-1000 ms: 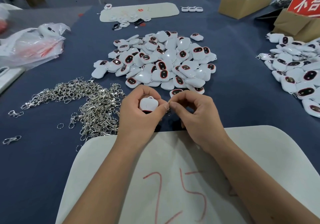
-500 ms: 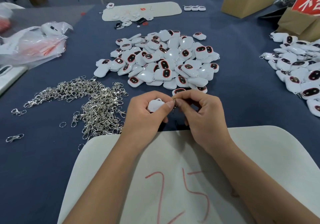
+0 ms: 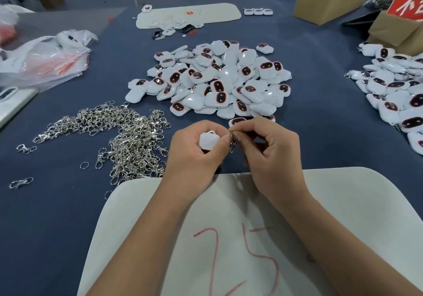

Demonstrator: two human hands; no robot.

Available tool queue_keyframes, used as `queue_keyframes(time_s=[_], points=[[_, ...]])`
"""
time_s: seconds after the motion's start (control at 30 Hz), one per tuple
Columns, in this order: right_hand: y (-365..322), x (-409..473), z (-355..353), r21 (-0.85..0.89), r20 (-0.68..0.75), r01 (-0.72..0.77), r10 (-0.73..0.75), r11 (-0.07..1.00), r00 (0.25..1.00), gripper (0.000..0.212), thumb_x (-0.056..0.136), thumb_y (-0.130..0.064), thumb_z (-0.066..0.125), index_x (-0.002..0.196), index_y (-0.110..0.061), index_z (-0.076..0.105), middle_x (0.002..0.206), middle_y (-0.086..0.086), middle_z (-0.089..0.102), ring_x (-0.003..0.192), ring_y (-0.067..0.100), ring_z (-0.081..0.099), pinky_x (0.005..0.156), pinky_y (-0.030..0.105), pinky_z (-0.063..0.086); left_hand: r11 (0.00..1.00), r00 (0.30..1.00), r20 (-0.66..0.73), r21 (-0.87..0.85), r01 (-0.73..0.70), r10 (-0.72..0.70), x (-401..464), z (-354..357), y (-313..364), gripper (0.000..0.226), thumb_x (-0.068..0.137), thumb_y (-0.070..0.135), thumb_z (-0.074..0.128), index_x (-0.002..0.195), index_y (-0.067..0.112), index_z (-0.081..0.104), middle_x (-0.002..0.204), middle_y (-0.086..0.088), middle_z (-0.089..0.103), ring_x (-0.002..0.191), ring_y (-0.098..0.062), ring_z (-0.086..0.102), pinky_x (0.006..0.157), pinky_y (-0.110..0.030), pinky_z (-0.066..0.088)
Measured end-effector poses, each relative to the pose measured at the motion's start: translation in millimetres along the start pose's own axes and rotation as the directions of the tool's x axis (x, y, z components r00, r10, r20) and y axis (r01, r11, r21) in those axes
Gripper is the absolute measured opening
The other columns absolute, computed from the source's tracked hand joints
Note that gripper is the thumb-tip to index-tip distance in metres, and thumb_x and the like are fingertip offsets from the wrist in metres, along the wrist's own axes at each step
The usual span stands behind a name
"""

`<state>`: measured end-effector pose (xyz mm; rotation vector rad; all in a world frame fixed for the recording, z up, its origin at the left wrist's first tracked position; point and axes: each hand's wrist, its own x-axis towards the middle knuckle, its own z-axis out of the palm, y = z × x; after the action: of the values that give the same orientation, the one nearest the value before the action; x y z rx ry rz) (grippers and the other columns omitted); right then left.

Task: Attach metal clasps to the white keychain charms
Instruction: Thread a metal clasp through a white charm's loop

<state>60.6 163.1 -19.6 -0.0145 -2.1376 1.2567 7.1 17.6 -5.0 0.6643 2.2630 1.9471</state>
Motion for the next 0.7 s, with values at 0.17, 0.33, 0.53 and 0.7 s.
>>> queue_keyframes(time_s=[0.17, 0.33, 0.53, 0.7], points=[[-2, 0, -2, 0.07, -0.022, 0.026, -0.025, 0.997, 0.999, 0.014, 0.095, -0.004, 0.07, 0.099, -0.016, 0.077, 0.09, -0.013, 0.072, 0.076, 0.013, 0.067, 0.066, 0.031, 0.054, 0.993, 0.993, -0.052, 0.048, -0.103, 0.106, -3, 3, 4, 0.014, 0.091, 0.009, 0.072, 0.08, 0.015, 0.068, 0.062, -0.006, 0.06, 0.041, -0.001, 0.036, 0.042, -0.013, 0.025], [-6, -2, 0, 0.116, -0.05, -0.007, 0.013, 0.993, 0.999, 0.016, 0.092, 0.0, 0.075, 0.101, -0.012, 0.071, 0.092, -0.008, 0.073, 0.08, 0.019, 0.07, 0.068, 0.024, 0.053, 0.973, 0.975, -0.109, 0.154, -0.174, 0.192, -2, 5, 4, 0.017, 0.088, 0.002, 0.072, 0.081, 0.017, 0.068, 0.071, 0.011, 0.064, 0.057, -0.006, 0.054, 0.056, -0.014, 0.039], [-4, 0, 1, 0.097, 0.234, -0.162, 0.136, 0.982, 0.963, 0.009, 0.096, -0.008, 0.073, 0.095, -0.016, 0.077, 0.079, -0.006, 0.075, 0.074, 0.014, 0.072, 0.073, 0.038, 0.061, 0.948, 0.925, -0.241, 0.197, -0.248, 0.292, -1, 6, 4, 0.014, 0.084, 0.005, 0.066, 0.081, 0.019, 0.066, 0.079, 0.007, 0.067, 0.073, -0.015, 0.064, 0.066, -0.017, 0.048], [-8, 6, -1, 0.191, 0.392, -0.19, 0.102, 0.963, 0.914, 0.024, 0.095, -0.007, 0.072, 0.096, -0.03, 0.077, 0.085, -0.014, 0.077, 0.08, 0.004, 0.073, 0.071, 0.021, 0.056, 0.993, 0.95, -0.298, -0.04, -0.107, 0.091, -1, 22, 2, 0.006, 0.086, 0.016, 0.065, 0.083, 0.021, 0.067, 0.08, 0.007, 0.069, 0.076, -0.012, 0.064, 0.072, -0.028, 0.052]])
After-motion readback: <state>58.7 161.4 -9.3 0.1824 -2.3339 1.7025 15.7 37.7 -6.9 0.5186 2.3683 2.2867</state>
